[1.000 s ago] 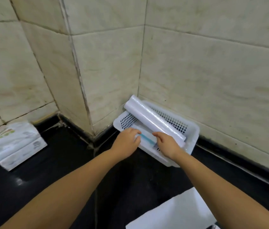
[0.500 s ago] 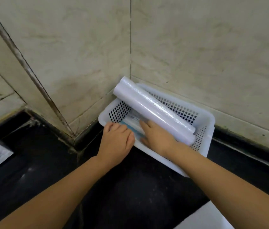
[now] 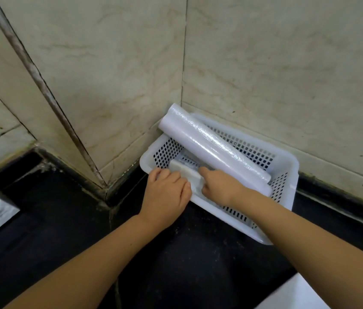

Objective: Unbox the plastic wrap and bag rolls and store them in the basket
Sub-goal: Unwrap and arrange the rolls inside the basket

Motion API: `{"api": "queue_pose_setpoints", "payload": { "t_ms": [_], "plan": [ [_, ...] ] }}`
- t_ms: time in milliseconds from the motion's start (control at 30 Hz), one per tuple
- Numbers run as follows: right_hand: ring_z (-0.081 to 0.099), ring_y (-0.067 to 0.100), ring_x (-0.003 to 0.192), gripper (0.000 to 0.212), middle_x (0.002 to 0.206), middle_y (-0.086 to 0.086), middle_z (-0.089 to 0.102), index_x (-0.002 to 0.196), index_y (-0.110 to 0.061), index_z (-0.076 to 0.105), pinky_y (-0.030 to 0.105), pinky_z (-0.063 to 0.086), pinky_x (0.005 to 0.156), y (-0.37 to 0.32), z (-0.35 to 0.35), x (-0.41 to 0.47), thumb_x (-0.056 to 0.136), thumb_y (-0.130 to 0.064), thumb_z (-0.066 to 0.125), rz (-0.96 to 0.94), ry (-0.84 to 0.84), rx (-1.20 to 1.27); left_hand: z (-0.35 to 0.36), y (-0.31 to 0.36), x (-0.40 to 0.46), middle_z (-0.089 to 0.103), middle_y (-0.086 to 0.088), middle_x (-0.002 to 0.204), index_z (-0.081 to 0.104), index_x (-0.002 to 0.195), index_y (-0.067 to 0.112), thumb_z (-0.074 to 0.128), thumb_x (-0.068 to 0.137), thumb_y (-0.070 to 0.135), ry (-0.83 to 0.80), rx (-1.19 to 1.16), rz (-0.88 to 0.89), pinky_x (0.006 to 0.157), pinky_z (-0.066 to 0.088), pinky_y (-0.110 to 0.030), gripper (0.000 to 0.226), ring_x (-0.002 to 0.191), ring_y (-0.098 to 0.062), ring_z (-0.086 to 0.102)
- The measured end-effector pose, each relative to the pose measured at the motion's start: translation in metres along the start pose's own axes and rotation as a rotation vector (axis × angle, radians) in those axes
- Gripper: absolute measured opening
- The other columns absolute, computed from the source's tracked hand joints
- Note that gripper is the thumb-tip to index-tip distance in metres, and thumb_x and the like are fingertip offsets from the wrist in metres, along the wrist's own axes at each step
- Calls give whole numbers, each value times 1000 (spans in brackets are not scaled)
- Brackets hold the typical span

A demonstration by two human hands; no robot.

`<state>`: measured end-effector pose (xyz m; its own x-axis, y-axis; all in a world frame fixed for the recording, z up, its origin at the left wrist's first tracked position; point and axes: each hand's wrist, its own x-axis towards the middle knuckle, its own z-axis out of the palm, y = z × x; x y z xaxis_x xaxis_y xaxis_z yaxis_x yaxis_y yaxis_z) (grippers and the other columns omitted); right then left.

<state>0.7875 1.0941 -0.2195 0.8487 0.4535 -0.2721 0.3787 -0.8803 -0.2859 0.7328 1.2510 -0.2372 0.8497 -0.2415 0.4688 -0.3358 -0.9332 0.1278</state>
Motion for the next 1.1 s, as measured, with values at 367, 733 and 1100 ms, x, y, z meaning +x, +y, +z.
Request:
{"api": "queue_pose_setpoints", "payload": {
  "t_ms": [367, 733, 1100],
  "plan": [
    [52, 13, 107, 35, 130, -2, 56, 126, -20, 52, 26, 38, 92, 22, -6, -18, 95, -35, 48, -134, -226, 315, -7, -6, 6, 56, 1, 62, 56, 62, 17, 32, 88, 26, -130, 16, 102, 67, 42, -37, 36, 65, -22, 53],
    [55, 11, 60, 25, 90, 7, 66, 112, -10, 57, 22, 46, 56, 23, -30, -31, 97, -15, 37, 82, 138, 279, 2, -28, 60, 44, -2, 59, 40, 56, 14, 40, 88, 26, -602, -273, -166, 52, 30, -30, 34, 57, -18, 42],
    [47, 8, 50, 25, 65, -2, 58, 112, -13, 57, 23, 34, 48, 49, -36, -58, 95, -12, 39, 119, 254, 227, 42, -17, 106, 52, -2, 91, 51, 108, 11, 63, 78, 16, -1044, -20, 104, 62, 42, -24, 33, 68, -12, 46]
  ]
}}
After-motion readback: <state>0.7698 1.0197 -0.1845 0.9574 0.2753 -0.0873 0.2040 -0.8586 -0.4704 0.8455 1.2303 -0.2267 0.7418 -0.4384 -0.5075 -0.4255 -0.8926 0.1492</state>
